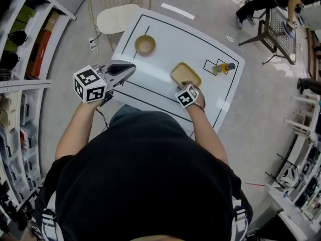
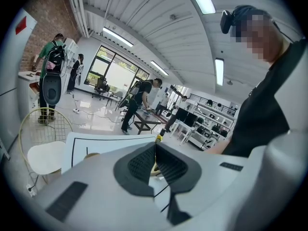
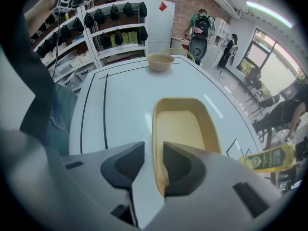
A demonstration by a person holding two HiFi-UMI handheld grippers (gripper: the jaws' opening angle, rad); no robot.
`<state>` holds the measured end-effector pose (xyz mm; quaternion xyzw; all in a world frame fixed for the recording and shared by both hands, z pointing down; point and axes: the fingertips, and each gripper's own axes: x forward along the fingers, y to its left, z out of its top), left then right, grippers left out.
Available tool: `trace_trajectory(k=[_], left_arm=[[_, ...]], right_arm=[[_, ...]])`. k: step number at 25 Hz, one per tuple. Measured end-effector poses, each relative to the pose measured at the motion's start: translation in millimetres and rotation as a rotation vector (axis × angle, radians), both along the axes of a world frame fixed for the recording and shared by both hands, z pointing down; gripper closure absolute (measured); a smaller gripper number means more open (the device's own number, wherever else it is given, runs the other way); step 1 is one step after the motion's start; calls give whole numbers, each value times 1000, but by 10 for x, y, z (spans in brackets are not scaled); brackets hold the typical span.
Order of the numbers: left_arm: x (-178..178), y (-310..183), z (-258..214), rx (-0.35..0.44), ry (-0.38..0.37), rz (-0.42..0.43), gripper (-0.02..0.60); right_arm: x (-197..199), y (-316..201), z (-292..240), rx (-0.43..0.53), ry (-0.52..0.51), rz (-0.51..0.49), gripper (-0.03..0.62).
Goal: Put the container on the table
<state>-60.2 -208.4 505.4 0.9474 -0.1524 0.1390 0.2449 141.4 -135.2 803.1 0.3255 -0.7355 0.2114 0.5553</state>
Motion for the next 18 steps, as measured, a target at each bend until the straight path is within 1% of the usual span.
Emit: trace_trajectory(k=[8,12,18], left_arm=[[111,25,-104,8,16,5,574],[191,51,-147,11,21,10,574],[268,94,-253,20,22,19,574]], right_arm=[[28,-22,-288,21,-58,42,457],[49,-13,-433,10,-102,82,459],[91,0,-661,19,-124,102,461]])
